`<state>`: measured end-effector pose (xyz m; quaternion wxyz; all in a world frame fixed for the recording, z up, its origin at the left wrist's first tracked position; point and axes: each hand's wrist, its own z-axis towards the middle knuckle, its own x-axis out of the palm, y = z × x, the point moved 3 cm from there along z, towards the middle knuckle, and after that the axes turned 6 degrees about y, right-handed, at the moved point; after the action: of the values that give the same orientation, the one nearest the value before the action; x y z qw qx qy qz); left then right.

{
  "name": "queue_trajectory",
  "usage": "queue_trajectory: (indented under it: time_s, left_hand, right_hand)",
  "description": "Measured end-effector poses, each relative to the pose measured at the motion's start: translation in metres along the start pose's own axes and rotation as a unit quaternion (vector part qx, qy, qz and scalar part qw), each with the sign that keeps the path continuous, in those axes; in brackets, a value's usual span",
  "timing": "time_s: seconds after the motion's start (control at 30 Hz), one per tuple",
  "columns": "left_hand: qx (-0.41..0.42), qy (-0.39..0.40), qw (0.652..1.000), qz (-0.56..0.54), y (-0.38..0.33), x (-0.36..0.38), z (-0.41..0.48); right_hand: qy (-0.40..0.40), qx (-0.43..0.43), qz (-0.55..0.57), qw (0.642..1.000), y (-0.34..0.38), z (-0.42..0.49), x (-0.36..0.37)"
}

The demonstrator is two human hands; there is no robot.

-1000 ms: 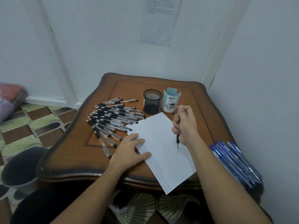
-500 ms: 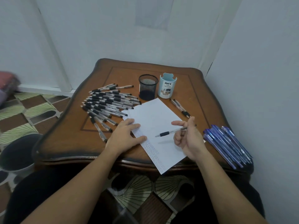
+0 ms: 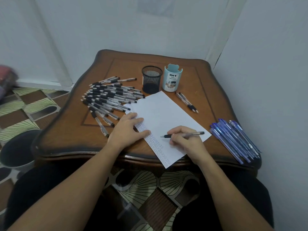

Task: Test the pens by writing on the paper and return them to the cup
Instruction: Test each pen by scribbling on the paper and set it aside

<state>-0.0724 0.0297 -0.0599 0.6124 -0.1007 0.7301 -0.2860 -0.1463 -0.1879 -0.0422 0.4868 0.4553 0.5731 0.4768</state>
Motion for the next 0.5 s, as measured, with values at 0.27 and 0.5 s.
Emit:
queue_trajectory:
  time_s: [0.27, 0.5]
  left_hand:
    - [-0.005, -0.003, 1.000, -0.005, -0.001, 0.000, 0.000]
    - [-0.001, -0.004, 1.000, -0.006, -0.002, 0.000, -0.001]
  right_hand:
    - [0.034, 0.004, -0.033, 0.999, -0.001, -0.002, 0.005]
    - [0.032, -0.001, -0.102, 0.994, -0.012, -0.002, 0.005]
